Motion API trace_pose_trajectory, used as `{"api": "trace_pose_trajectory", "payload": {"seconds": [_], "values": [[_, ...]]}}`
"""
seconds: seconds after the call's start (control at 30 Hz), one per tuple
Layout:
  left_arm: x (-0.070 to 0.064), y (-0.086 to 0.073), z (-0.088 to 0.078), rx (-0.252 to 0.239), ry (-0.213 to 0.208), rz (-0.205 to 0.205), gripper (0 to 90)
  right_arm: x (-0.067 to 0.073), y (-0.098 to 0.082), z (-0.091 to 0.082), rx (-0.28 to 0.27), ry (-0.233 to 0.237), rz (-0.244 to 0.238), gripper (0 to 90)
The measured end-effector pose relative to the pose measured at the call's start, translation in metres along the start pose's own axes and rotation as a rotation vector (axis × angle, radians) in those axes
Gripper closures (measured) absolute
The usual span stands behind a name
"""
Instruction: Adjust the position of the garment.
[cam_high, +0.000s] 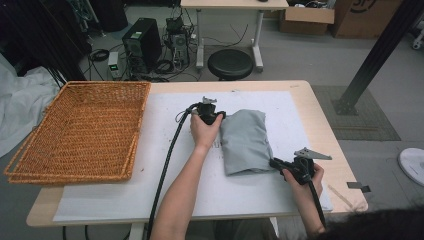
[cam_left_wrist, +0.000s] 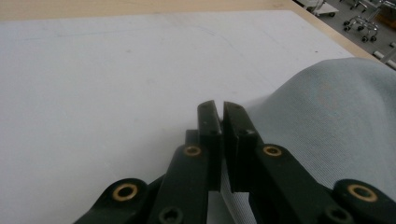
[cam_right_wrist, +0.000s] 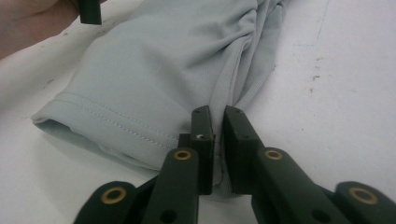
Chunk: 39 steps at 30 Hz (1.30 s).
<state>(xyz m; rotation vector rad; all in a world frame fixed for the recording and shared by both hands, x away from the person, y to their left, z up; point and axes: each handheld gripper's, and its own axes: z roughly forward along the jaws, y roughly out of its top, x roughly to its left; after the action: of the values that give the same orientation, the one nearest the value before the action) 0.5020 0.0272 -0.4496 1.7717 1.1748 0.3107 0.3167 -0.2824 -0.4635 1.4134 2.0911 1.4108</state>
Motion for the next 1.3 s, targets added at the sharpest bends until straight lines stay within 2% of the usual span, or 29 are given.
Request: {"api": "trace_pose_trajectory", "payload": {"seconds": [0.23, 0.4, 0.5, 0.63, 0.73, 0.87, 0.97, 1.03, 1.07, 1.1, 1.13, 1.17, 1.2, 1.3], "values": [[0.003, 0.002, -0.006, 0.005, 0.001, 0.021, 86.5, 0.005, 0.001, -0.001, -0.004, -0.002, -0.009, 86.9], [0.009, 0.003, -0.015, 0.025, 0.008, 0.036, 86.6, 0.012, 0.003, 0.000, -0.004, 0.023, -0.003, 87.1], [0.015, 0.004, -0.024, 0.040, 0.024, 0.064, 86.5, 0.019, 0.004, 0.003, -0.006, 0.054, 0.007, 87.1], [0.026, 0.003, -0.039, 0.044, 0.052, 0.080, 86.6, 0.035, 0.005, 0.010, -0.003, 0.101, 0.009, 87.1], [0.037, 0.001, -0.051, 0.048, 0.082, 0.090, 86.5, 0.052, 0.005, 0.020, -0.002, 0.143, -0.011, 87.1], [0.050, -0.003, -0.065, 0.040, 0.124, 0.075, 86.4, 0.072, 0.005, 0.034, 0.009, 0.161, -0.049, 87.1], [0.058, -0.006, -0.071, 0.035, 0.143, 0.060, 86.4, 0.078, 0.006, 0.042, 0.008, 0.172, -0.050, 87.0], [0.061, -0.007, -0.072, 0.030, 0.147, 0.067, 86.0, 0.082, 0.006, 0.044, 0.009, 0.175, -0.055, 86.8], [0.061, -0.007, -0.072, 0.021, 0.163, 0.077, 84.8, 0.084, 0.006, 0.046, 0.008, 0.167, -0.060, 86.3], [0.060, -0.007, -0.073, 0.008, 0.178, 0.074, 77.3, 0.084, 0.006, 0.046, 0.006, 0.168, -0.063, 83.3], [0.060, -0.006, -0.073, -0.005, 0.180, 0.063, 61.8, 0.085, 0.006, 0.046, 0.004, 0.170, -0.064, 72.4], [0.059, -0.005, -0.075, -0.007, 0.174, 0.062, 55.8, 0.085, 0.005, 0.045, 0.001, 0.159, -0.065, 63.7], [0.057, -0.004, -0.078, -0.017, 0.177, 0.064, 53.6, 0.084, 0.005, 0.042, -0.011, 0.141, -0.063, 56.9], [0.051, -0.002, -0.089, -0.062, 0.183, 0.086, 38.3, 0.077, 0.007, 0.031, -0.061, 0.138, -0.066, 43.6]]}}
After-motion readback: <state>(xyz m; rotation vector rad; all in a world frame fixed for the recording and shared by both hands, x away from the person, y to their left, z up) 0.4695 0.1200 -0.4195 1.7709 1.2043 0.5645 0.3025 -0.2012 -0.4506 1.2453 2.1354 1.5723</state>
